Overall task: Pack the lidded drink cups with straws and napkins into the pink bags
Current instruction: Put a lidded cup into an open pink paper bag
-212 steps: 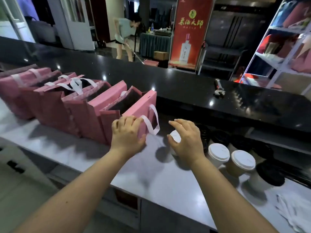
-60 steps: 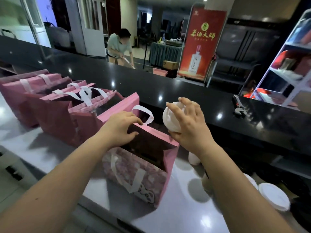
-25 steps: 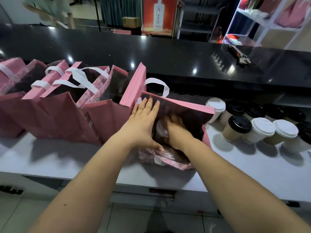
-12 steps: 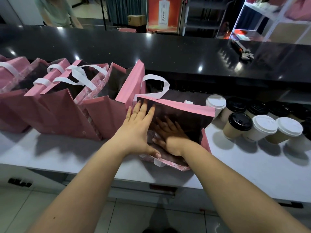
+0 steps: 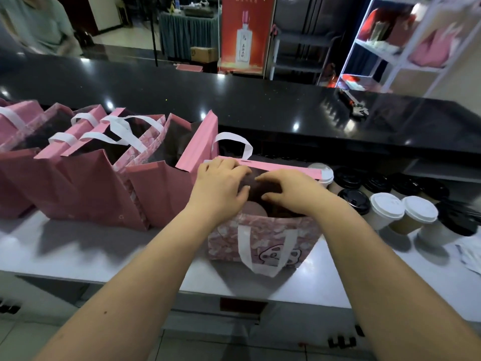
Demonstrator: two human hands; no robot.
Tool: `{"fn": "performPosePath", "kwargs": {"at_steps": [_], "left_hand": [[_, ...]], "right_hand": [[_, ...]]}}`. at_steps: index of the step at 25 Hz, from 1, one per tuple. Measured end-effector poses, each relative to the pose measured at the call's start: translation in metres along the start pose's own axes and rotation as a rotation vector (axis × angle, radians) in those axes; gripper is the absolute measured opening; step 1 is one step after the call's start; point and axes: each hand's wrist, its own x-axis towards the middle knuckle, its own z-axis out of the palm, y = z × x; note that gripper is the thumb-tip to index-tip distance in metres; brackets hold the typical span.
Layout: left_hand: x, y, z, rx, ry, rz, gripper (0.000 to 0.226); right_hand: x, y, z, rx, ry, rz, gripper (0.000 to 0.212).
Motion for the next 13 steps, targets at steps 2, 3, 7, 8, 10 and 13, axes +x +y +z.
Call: {"fn": "performPosePath", "kwargs": {"at_steps": [2,3,7,8,10,13], "left_hand": [[0.013,0.021,0.000,-0.024,-0.032,0.006,0.034],[0.019,0.032,0.003,-0.036,-0.046,0.020,0.035],[0.040,0.093,0.021,-0.103,-0.069,0.141,0.032],[0.042,0.112,0.026,-0.129,-0.085,0.175,0.031],[0.045,0.150,0.038,-0.156,-0.119,0.224,0.029],[0.042,0.190,0.054,-0.145,-0.169,0.269,0.028]], "right_hand": [[-0.022,0.008,-0.016,-0.010,0.156,0.037,0.032],[-0.033,0.014,-0.020,-0.024,0.224,0.047,0.029],[-0.079,0.049,-0.024,-0.083,0.384,0.207,0.025],[-0.093,0.059,-0.024,-0.110,0.421,0.256,0.024],[-0.127,0.078,-0.024,-0.137,0.496,0.365,0.024],[-0.163,0.094,-0.016,-0.144,0.540,0.475,0.026]]}}
